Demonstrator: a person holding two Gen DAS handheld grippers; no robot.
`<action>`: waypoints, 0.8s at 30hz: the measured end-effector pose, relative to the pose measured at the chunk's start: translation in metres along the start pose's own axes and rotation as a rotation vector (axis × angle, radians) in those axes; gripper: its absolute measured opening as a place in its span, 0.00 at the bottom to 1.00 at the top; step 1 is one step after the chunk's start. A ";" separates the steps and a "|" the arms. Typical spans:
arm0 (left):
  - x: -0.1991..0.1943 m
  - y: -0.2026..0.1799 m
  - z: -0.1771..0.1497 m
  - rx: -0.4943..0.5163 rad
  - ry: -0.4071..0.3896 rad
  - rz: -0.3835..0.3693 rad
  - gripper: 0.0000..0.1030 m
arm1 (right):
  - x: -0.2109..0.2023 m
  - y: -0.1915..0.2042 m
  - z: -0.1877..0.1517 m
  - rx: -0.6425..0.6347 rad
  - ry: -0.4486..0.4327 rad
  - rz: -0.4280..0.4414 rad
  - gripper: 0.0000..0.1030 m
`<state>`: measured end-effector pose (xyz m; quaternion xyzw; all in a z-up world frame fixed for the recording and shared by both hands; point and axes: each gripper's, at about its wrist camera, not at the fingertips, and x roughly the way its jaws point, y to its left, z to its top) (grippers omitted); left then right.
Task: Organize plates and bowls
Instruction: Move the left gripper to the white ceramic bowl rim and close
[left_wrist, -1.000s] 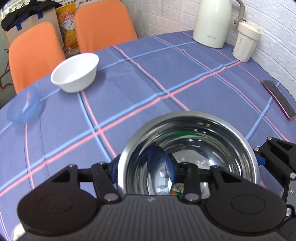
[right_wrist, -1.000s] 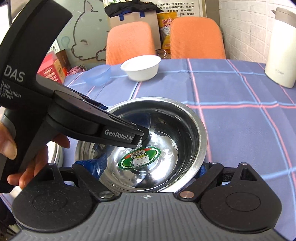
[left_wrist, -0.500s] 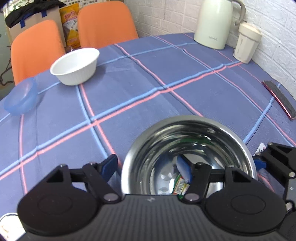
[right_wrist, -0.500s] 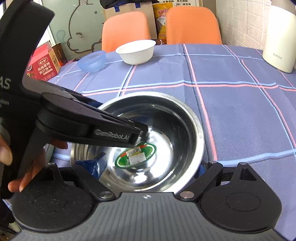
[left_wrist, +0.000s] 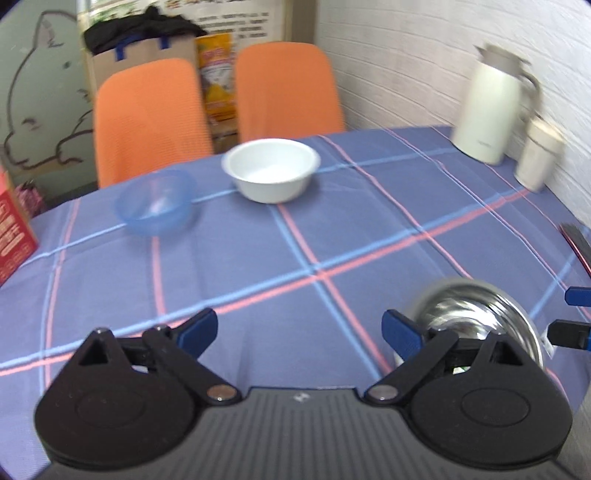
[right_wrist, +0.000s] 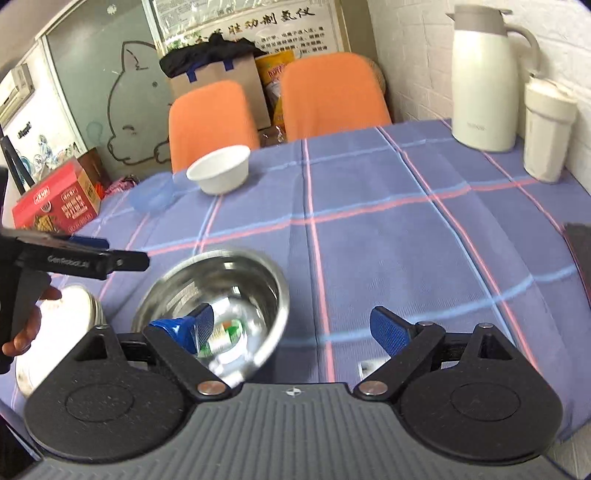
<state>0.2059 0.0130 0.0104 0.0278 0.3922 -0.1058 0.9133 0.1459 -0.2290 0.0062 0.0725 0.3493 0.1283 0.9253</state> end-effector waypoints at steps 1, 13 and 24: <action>0.000 0.008 0.005 -0.014 -0.001 0.007 0.92 | 0.004 0.003 0.005 -0.005 0.000 0.010 0.77; 0.063 0.064 0.124 -0.075 -0.035 0.064 0.94 | 0.088 0.042 0.122 -0.196 0.020 0.048 0.77; 0.183 0.047 0.184 0.127 0.056 0.084 0.95 | 0.208 0.060 0.157 -0.418 0.186 0.076 0.77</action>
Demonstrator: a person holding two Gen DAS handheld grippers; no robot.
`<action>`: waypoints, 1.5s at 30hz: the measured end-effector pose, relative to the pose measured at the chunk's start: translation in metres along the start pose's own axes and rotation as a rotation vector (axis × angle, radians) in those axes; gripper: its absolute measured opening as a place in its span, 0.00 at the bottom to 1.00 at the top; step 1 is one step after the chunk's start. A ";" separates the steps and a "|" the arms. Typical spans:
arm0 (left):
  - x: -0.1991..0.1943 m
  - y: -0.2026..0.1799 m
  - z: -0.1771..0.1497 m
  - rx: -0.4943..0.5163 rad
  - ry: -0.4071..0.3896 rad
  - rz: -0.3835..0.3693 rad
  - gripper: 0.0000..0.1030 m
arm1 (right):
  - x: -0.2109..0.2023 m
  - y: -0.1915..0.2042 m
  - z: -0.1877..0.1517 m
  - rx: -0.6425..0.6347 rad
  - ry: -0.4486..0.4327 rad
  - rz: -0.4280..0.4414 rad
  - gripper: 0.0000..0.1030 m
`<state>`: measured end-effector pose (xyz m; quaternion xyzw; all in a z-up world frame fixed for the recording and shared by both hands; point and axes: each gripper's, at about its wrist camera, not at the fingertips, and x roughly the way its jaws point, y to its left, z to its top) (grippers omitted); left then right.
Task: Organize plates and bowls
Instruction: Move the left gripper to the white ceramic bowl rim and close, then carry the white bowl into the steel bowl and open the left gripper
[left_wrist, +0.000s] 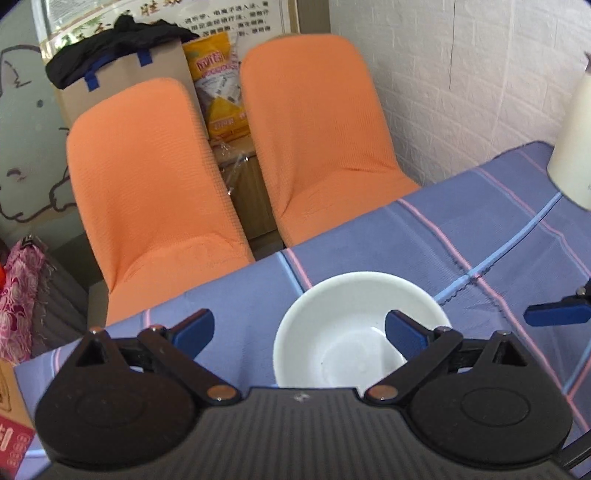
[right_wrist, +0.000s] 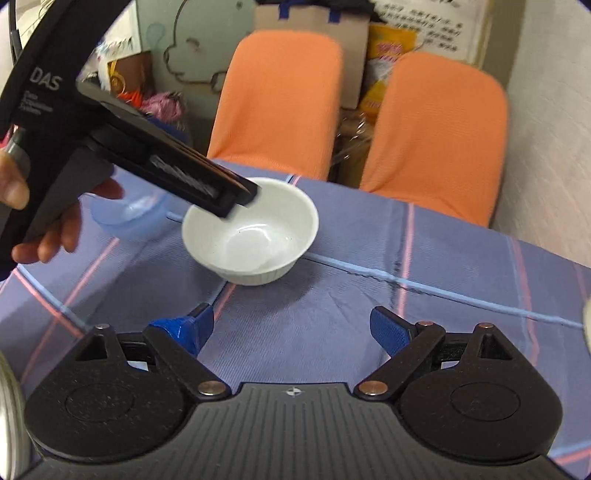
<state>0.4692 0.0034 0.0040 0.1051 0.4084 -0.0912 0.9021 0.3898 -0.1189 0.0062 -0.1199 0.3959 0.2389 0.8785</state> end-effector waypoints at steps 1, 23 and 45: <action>0.007 0.000 0.001 0.001 0.010 -0.007 0.95 | 0.008 -0.001 0.001 -0.005 0.007 0.002 0.77; 0.049 0.011 -0.007 -0.094 0.079 -0.118 0.61 | 0.054 0.011 0.004 -0.087 -0.027 0.047 0.75; -0.022 -0.016 -0.030 -0.035 -0.069 -0.107 0.41 | 0.006 0.034 0.000 -0.149 -0.192 -0.012 0.74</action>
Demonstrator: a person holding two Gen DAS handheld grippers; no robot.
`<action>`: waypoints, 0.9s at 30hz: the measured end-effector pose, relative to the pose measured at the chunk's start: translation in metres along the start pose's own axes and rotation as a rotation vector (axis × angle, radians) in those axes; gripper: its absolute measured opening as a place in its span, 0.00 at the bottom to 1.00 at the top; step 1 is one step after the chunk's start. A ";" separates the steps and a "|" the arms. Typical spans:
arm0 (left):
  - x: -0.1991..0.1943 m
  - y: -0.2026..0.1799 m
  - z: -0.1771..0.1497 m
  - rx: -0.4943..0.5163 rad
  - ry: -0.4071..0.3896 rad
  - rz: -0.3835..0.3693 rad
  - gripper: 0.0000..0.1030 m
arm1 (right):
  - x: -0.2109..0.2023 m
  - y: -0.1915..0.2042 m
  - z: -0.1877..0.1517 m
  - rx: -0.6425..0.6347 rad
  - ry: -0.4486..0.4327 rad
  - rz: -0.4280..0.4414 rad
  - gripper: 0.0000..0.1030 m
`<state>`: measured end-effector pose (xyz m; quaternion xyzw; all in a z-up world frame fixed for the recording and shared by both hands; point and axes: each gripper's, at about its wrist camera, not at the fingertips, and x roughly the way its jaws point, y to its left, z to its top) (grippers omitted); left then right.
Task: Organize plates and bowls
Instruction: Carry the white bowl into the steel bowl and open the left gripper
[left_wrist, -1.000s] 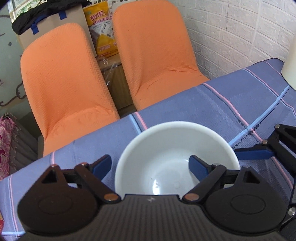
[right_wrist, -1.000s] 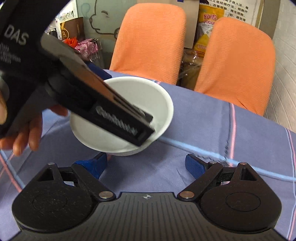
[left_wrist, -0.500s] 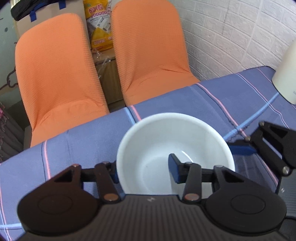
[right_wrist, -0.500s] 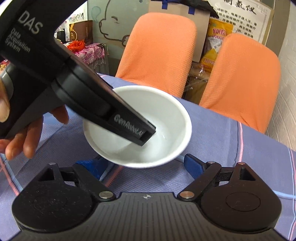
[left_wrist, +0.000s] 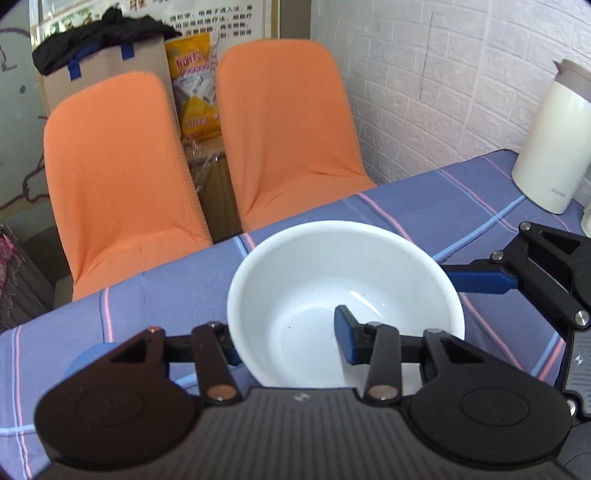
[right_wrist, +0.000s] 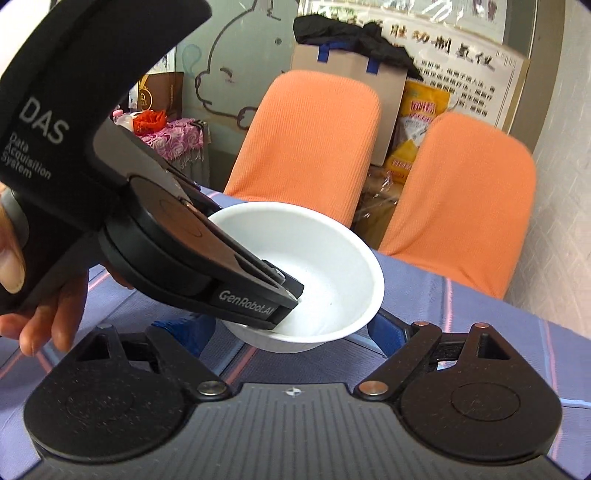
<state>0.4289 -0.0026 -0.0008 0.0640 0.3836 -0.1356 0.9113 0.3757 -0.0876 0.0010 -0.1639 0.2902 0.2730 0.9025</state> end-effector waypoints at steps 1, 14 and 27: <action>-0.009 -0.007 -0.003 0.011 -0.019 0.008 0.41 | -0.007 0.002 -0.002 -0.009 -0.009 -0.008 0.74; -0.141 -0.087 -0.055 0.072 -0.167 -0.065 0.41 | -0.147 0.046 -0.042 -0.040 -0.123 -0.122 0.74; -0.188 -0.151 -0.162 0.105 -0.165 -0.105 0.41 | -0.221 0.108 -0.108 0.057 -0.142 -0.170 0.77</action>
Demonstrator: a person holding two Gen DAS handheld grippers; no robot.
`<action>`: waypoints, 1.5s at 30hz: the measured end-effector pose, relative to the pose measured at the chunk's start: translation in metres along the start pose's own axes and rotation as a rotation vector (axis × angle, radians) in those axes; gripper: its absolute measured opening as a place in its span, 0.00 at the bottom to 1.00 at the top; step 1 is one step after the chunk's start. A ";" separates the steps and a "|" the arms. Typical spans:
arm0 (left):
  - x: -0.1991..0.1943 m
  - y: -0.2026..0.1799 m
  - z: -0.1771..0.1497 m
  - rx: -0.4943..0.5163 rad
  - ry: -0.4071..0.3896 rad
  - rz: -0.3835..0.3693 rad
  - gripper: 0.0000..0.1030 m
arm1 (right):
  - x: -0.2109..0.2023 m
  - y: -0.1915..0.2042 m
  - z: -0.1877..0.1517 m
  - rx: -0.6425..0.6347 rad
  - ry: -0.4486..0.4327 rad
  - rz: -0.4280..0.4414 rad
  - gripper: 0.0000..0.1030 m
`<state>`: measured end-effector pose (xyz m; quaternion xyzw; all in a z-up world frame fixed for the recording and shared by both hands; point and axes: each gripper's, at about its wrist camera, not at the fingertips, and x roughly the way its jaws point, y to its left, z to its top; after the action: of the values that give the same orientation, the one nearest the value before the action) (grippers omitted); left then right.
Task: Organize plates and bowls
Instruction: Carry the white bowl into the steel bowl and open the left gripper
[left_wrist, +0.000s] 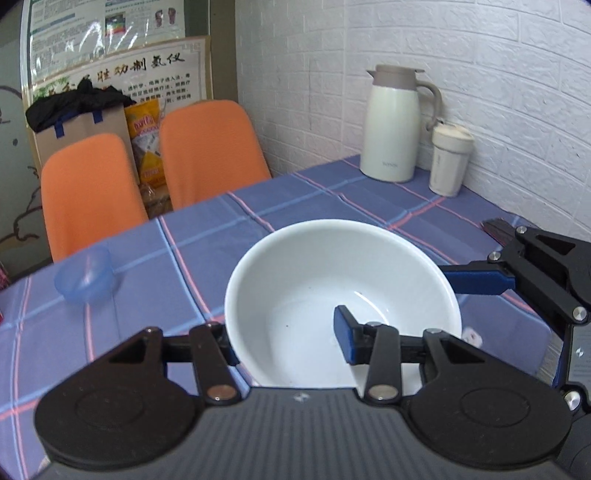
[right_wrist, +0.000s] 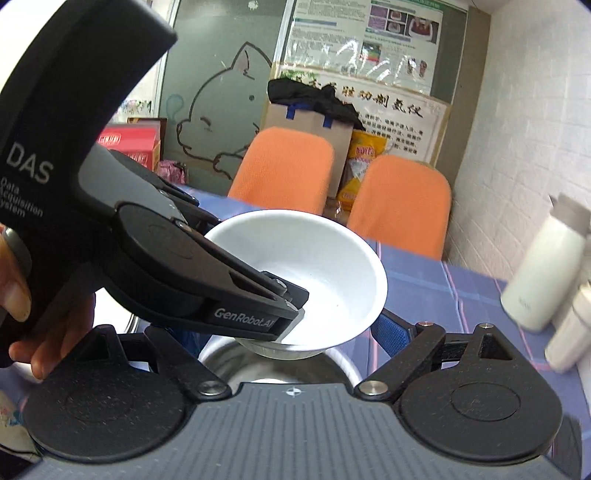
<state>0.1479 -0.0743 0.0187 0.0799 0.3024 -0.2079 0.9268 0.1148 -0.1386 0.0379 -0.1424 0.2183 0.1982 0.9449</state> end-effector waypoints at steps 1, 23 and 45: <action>-0.001 -0.004 -0.006 0.001 0.001 -0.001 0.41 | -0.002 0.003 -0.005 0.006 0.005 -0.001 0.77; 0.039 -0.012 -0.036 -0.010 0.090 -0.035 0.42 | 0.004 0.009 -0.052 0.085 0.087 0.013 0.77; 0.003 0.003 -0.025 -0.028 -0.024 0.013 0.77 | -0.012 -0.012 -0.057 0.160 0.081 -0.052 0.77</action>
<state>0.1381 -0.0655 -0.0029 0.0662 0.2935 -0.1983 0.9328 0.0901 -0.1736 -0.0040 -0.0799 0.2677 0.1498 0.9484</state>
